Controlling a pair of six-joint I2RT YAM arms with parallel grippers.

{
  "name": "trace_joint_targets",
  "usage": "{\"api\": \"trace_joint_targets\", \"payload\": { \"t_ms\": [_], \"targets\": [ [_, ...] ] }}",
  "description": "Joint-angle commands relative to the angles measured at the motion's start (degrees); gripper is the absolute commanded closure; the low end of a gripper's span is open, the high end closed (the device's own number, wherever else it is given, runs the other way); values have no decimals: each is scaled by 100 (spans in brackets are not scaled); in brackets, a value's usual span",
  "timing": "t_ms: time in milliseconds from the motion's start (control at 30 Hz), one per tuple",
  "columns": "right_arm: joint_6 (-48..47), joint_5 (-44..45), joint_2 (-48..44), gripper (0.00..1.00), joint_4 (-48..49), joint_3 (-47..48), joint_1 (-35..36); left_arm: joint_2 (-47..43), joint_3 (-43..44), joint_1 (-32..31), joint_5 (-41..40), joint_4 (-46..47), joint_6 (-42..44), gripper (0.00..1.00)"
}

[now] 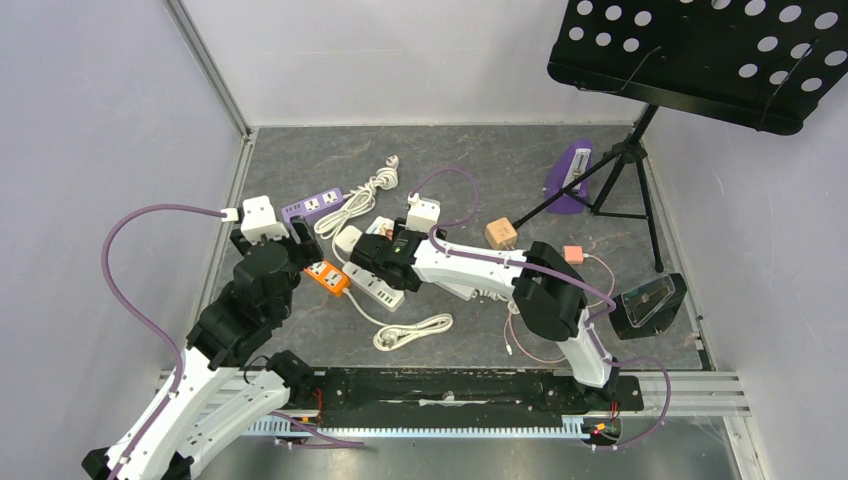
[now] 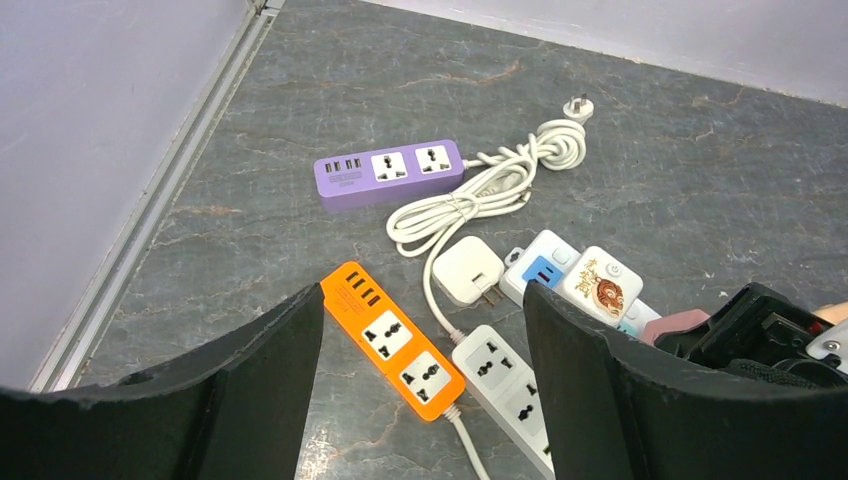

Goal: Insert the plug

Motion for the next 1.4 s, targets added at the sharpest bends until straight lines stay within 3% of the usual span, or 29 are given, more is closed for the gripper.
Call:
{"api": "trace_joint_targets", "payload": {
  "t_ms": [0, 700, 1367],
  "targets": [
    [218, 222, 62, 100, -87, 32, -43, 5, -34, 10, -195, 262, -169, 21],
    [-260, -554, 851, 100, -75, 580, -127, -78, -26, 13, -333, 296, -156, 21],
    [786, -1615, 707, 100, 95, 254, -311, -134, -70, 15, -365, 313, -120, 21]
  ]
}}
